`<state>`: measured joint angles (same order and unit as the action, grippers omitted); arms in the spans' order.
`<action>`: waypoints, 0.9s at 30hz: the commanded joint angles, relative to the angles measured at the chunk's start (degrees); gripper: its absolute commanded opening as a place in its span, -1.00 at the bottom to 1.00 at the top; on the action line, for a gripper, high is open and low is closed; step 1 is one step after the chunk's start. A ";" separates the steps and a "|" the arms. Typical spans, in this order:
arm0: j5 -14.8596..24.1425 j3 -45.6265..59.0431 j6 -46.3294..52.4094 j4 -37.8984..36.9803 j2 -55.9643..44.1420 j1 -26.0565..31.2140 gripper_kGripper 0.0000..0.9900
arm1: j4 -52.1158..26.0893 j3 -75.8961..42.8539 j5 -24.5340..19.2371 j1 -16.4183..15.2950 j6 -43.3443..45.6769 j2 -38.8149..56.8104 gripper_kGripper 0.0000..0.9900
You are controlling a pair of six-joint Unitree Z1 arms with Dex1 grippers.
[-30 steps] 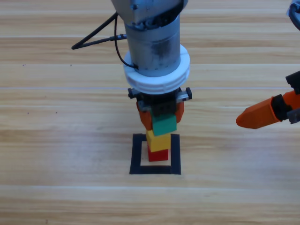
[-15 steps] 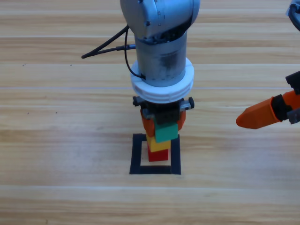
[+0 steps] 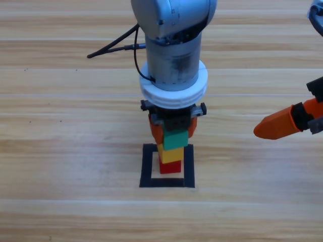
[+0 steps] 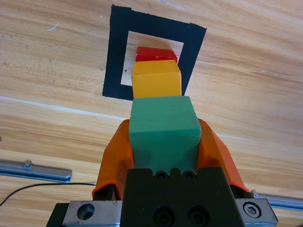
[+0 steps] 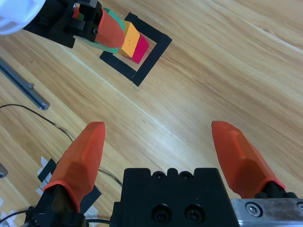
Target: Stack the blocks in the rectangular block: red at the bottom, yellow in the middle, green on top
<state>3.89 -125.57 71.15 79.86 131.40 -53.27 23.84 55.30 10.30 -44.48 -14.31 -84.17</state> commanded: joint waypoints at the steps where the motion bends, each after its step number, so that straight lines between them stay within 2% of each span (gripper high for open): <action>1: 0.60 -0.38 -0.75 0.73 2.55 0.36 -0.79 | -0.55 -0.98 0.16 1.50 0.07 -2.41 1.00; 27: -0.90 -1.61 0.40 1.00 4.13 2.47 -0.79 | -0.63 -1.07 0.16 1.50 0.42 -2.76 1.00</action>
<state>3.55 -127.34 71.19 80.26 132.34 -51.83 23.84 55.30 10.30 -44.48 -14.24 -84.38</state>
